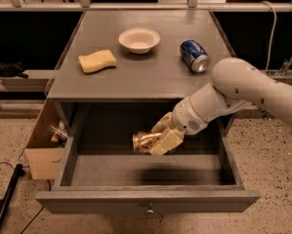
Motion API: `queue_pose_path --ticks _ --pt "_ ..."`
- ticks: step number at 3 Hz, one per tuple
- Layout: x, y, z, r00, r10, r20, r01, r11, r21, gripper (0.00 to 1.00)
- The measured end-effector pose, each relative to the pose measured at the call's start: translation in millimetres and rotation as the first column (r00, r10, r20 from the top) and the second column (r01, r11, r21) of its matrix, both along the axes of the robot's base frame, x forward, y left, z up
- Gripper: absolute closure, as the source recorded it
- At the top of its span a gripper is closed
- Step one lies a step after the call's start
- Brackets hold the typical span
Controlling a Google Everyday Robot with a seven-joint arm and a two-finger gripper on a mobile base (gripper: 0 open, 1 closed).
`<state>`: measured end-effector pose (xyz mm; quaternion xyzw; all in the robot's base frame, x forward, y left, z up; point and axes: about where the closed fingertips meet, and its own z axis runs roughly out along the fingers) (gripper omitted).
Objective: Pick orange can from top drawer and place on counter
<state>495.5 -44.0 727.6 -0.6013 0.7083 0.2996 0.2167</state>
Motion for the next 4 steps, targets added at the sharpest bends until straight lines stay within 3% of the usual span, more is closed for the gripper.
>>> queue_pose_path --ticks 1,3,4 --pt "38 6 55 0.9956 0.0 0.094 0.0 1.0 0.001 1.0" --pt "23 15 41 0.9984 0.007 0.057 -0.01 0.999 0.048 1.0" --pt "24 13 60 0.9951 0.028 0.095 -0.03 0.999 0.023 1.0"
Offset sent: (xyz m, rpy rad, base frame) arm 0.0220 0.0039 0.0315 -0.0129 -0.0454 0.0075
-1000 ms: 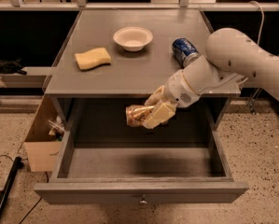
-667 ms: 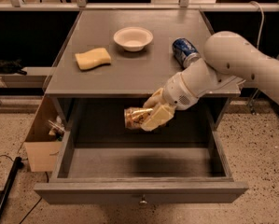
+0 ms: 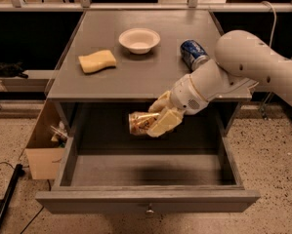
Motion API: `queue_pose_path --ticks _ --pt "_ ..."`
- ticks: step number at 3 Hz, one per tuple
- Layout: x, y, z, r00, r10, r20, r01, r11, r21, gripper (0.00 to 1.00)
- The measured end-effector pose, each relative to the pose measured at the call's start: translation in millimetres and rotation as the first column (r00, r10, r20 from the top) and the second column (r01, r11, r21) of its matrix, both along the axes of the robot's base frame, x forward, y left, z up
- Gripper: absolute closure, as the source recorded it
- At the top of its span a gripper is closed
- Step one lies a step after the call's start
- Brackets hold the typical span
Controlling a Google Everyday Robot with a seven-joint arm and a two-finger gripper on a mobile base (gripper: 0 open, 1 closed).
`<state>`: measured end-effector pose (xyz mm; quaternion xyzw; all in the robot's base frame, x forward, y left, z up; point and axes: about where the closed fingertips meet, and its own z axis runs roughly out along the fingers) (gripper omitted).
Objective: Pick orange can from top drawer and place on counter
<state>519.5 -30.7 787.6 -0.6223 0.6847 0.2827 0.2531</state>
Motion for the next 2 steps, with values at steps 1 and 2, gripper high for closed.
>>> queue_pose_path --ticks 1,2 --pt "0 0 3 1.0 0.003 0.007 -0.003 1.0 -0.004 1.0" --pt "-30 -17 -11 0.9987 -0.039 -0.033 0.04 0.999 0.016 1.0"
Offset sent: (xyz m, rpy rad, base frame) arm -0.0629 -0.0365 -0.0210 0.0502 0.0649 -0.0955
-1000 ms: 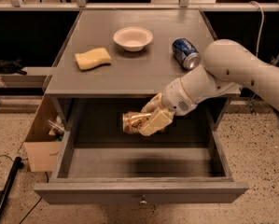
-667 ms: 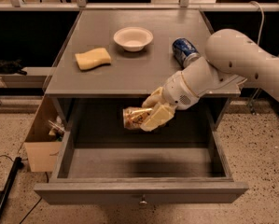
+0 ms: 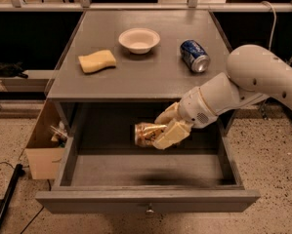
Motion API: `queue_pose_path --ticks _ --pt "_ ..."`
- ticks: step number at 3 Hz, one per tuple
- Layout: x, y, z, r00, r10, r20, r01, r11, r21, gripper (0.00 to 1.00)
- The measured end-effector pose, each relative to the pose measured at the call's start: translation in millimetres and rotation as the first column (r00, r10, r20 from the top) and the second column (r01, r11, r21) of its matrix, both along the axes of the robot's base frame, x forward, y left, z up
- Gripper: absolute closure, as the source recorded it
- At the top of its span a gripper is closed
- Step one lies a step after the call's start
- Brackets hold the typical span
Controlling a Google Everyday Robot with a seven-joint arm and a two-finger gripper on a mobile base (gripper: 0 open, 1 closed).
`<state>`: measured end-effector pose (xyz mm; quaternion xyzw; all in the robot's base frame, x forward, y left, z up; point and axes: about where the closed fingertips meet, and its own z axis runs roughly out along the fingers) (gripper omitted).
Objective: Pick orange can from top drawer and place on counter
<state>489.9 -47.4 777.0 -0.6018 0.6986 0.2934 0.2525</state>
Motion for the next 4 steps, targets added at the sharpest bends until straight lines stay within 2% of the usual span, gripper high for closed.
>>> queue_pose_path --ticks 1,2,3,4 --pt "0 0 0 1.0 0.0 0.0 0.0 1.0 0.0 1.0" --pt "33 17 22 0.9989 0.035 0.031 -0.034 0.999 -0.04 1.0" --pt "56 30 36 0.9967 0.067 0.046 -0.063 0.994 -0.091 1.0" --pt "65 35 38 0.9954 0.086 0.043 -0.08 0.989 -0.122 1.0"
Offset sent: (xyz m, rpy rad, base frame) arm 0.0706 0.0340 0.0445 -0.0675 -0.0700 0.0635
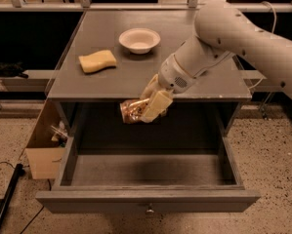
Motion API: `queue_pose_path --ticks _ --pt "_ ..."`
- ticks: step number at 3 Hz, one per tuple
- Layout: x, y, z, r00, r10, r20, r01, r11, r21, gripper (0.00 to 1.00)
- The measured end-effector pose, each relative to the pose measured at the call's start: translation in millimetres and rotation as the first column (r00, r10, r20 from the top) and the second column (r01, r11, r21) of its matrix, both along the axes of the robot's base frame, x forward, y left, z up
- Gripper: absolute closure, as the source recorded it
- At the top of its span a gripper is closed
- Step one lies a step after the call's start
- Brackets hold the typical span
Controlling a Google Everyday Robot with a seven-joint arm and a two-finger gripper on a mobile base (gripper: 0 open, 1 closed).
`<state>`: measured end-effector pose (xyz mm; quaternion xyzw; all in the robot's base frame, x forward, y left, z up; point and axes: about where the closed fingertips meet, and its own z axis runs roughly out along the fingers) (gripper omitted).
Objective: Pick orange can from top drawer and place on counter
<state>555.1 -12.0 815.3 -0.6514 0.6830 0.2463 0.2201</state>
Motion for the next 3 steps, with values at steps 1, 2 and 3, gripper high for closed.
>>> queue_pose_path --ticks 1,2,3 --pt "-3 0 -2 1.0 0.0 -0.004 0.0 1.0 0.004 1.0" --pt "-30 -1 -24 0.9992 0.0 -0.039 0.002 0.999 0.037 1.0" --pt "-96 -24 -36 0.994 -0.079 -0.076 0.086 0.993 0.086 1.0"
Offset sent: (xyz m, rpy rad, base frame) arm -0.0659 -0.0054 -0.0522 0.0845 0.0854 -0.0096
